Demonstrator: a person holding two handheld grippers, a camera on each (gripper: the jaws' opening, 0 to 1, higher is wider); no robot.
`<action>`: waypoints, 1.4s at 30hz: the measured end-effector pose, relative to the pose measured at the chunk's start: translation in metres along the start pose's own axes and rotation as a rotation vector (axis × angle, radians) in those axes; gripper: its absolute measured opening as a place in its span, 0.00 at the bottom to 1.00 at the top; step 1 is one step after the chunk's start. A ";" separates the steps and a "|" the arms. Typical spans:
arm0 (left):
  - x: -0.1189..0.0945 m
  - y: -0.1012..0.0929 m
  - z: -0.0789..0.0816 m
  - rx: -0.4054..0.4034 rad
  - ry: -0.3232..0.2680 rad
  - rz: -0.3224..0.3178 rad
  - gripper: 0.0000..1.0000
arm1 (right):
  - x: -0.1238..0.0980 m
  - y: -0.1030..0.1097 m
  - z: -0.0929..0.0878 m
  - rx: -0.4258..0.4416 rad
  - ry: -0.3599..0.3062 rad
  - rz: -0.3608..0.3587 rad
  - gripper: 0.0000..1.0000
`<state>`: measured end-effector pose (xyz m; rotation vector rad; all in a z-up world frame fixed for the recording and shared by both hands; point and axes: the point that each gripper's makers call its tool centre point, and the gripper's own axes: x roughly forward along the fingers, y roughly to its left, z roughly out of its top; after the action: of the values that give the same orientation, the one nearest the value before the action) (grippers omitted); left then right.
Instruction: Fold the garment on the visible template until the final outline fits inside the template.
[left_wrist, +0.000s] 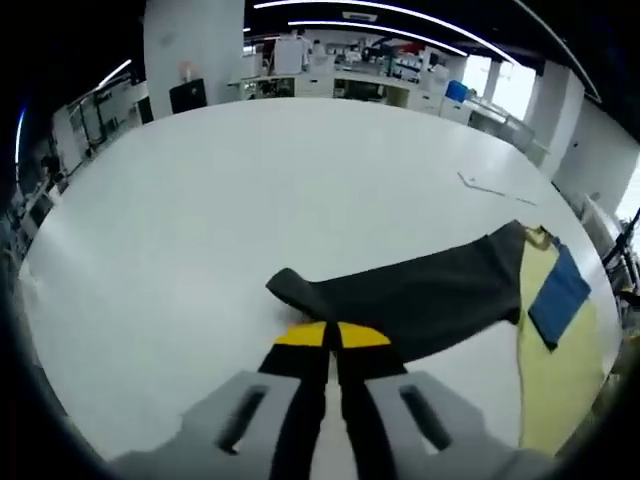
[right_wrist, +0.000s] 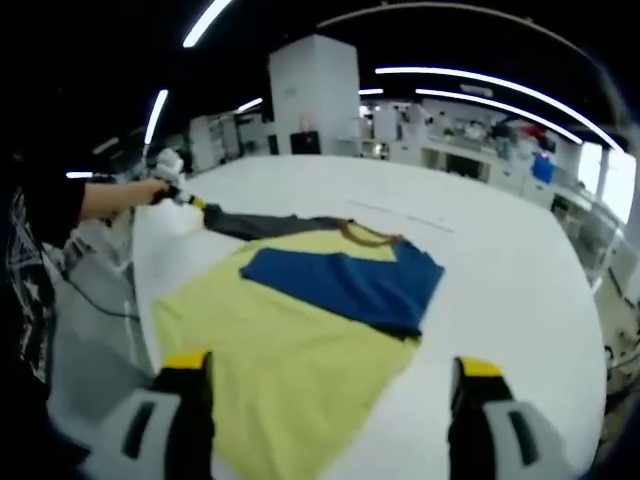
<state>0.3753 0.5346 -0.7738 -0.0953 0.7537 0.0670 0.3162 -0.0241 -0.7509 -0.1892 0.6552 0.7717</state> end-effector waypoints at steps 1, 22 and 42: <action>-0.001 -0.003 0.002 0.013 -0.004 -0.004 0.00 | 0.000 0.002 0.001 0.000 -0.006 0.005 0.99; -0.011 -0.095 0.034 0.070 -0.060 -0.201 0.00 | -0.001 0.025 0.014 -0.038 -0.040 0.056 0.99; -0.013 -0.169 0.067 0.043 -0.152 -0.346 0.00 | 0.001 0.031 0.011 -0.043 -0.042 0.080 0.99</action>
<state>0.4279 0.3742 -0.7059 -0.1762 0.5781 -0.2687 0.3006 0.0027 -0.7407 -0.1864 0.6101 0.8646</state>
